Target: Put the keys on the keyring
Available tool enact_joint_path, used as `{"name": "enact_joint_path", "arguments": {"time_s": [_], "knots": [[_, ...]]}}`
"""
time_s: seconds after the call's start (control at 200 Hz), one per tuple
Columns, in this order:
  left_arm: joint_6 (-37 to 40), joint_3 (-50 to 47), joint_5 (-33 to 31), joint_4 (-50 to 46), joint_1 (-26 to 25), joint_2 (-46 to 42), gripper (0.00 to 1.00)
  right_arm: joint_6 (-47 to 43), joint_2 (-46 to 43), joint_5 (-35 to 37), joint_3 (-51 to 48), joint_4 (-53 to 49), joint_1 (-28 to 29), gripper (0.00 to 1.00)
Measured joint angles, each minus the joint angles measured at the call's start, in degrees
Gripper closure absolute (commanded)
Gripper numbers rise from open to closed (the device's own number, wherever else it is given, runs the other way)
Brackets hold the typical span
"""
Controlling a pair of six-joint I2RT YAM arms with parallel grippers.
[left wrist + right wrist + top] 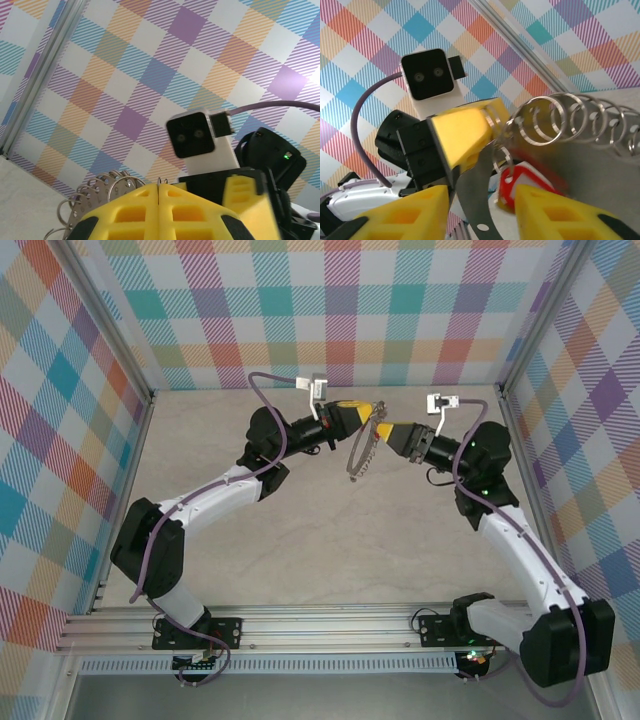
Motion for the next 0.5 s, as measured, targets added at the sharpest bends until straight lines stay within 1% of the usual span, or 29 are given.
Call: {"name": "enact_joint_path", "arguments": {"time_s": [0.11,0.25,0.36,0.5], "knots": [[-0.2,0.0,-0.3,0.0,0.0,0.0,1.0,-1.8,-2.7,0.8,0.1,-3.1,-1.0,0.56],[-0.7,0.0,-1.3,-0.2,0.0,0.0,1.0,-2.0,-3.4,4.7,0.1,-3.8,-2.6,0.55],[-1.3,0.0,-2.4,-1.2,0.0,0.0,1.0,0.2,-1.4,6.6,0.3,-1.0,-2.7,0.56],[-2.6,0.0,-3.4,-2.5,0.0,0.0,1.0,3.8,2.8,7.0,0.7,4.4,-2.8,0.59]]}}
